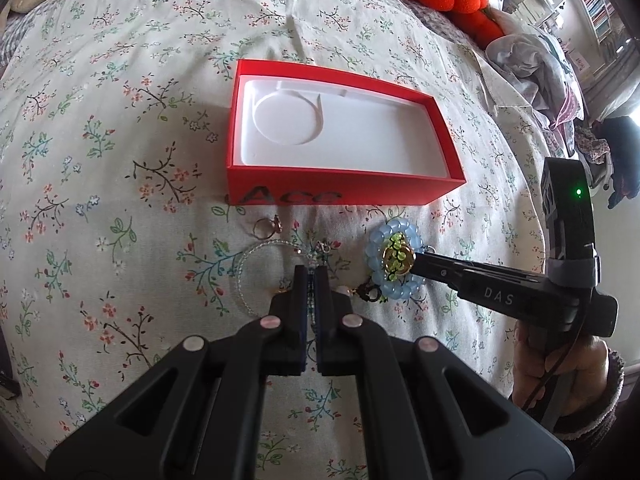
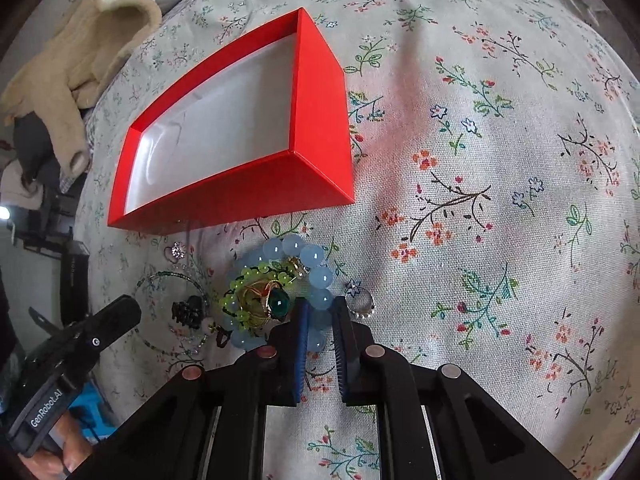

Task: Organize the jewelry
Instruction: 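Lift both bracelets and carry them over the red box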

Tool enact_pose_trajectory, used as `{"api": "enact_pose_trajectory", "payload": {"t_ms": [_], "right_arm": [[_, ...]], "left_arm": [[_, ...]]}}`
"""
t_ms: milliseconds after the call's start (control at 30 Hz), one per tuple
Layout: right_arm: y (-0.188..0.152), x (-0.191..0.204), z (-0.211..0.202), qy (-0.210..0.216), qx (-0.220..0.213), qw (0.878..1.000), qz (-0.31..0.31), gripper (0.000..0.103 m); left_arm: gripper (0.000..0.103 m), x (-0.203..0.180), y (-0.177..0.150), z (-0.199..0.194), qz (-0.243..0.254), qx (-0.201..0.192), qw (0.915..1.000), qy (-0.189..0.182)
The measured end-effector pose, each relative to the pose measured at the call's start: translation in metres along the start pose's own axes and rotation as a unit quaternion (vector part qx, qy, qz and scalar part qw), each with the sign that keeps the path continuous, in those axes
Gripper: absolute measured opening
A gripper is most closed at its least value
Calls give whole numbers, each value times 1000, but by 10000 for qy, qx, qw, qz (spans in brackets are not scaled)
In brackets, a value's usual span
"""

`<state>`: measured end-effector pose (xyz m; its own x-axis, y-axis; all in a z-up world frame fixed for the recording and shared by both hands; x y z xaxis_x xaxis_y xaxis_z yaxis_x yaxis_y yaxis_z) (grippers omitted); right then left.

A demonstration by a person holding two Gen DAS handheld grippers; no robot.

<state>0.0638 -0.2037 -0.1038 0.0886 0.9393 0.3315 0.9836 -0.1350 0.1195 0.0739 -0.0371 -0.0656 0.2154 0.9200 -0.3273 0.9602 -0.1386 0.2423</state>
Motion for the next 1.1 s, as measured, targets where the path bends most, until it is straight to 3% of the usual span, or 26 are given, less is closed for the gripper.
{"api": "enact_pose_trajectory", "payload": {"t_ms": [533,767,1100], "right_arm": [[-6,61,-68,381,-822,9914,-949,12],[0,66,-90,543,-1045,9880,-1002,12],[34,72,-122,823,-1583,9800,-879,12]], "left_arm": [[4,-16,10,-34,246,-513,9982,-213],[4,-23,24,-44,252,-778,9958,-410],[4,-38,62,-48,289,-1273,9887,-742]]}}
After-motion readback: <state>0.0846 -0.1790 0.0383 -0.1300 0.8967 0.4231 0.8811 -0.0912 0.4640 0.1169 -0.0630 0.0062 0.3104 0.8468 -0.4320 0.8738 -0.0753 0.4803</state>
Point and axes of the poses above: each gripper's, at about its wrist camera, not at the fingertips, and z roughly the way its jaws point, x to its left, y to its top, the point moved 7 cm from there along z, roughly the way its jaws point, and after that the axes turned 6 degrees about x, right-handed, at the moved point
